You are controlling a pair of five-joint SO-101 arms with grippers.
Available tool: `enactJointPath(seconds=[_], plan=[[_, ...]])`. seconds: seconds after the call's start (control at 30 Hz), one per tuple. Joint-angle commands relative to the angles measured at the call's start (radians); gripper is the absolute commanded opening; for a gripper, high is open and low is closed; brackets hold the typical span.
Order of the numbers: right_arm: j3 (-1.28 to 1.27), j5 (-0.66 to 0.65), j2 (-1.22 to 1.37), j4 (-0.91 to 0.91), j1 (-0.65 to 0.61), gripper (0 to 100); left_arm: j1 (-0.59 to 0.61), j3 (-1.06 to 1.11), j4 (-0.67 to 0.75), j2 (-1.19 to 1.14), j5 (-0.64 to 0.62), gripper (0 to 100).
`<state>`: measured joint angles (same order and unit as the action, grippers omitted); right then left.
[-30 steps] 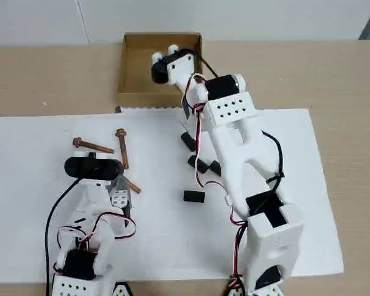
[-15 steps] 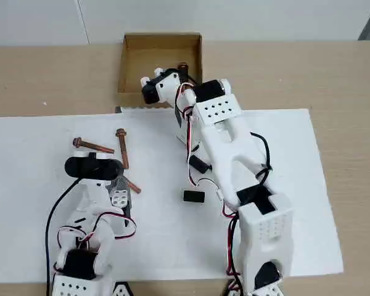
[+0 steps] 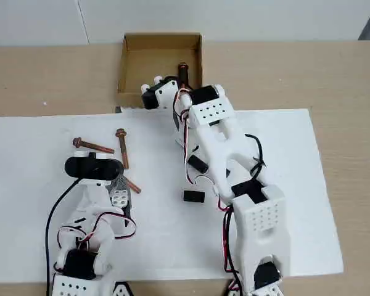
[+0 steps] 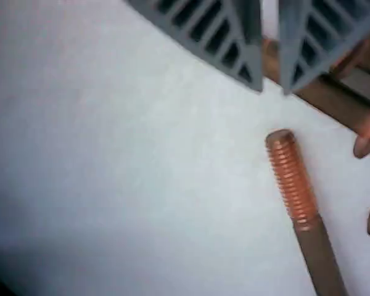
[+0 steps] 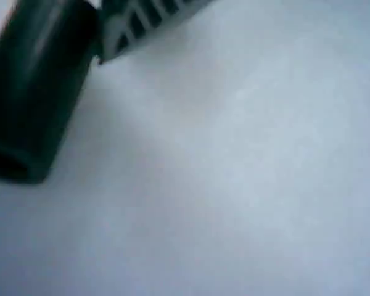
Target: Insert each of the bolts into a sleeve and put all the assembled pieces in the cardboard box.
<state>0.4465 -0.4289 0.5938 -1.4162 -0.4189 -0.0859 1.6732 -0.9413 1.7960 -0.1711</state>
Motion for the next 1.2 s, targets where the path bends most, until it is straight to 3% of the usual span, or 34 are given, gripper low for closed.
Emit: enactJointPath(seconds=[0.0,0.2,0.37,0.57,1.0,1.17], plan=[[0.043,-0.003,0.007,0.025,-0.004,15.4,0.009,-0.004,0.025,0.012,0.002,1],[0.043,-0.005,0.058,0.041,-0.013,15.1,0.009,-0.004,0.025,0.012,0.002,1],[0.043,-0.003,0.068,0.051,-0.018,0.4,0.009,-0.004,0.025,0.012,0.002,1],[0.048,-0.003,0.048,0.036,-0.022,0.2,0.011,-0.004,0.025,0.012,0.0,1],[0.239,-0.002,-0.251,-0.289,0.002,0.2,0.009,-0.004,0.025,0.012,0.003,1],[0.236,0.106,-0.449,-0.289,0.068,0.2,0.009,-0.004,0.025,0.012,0.003,1]])
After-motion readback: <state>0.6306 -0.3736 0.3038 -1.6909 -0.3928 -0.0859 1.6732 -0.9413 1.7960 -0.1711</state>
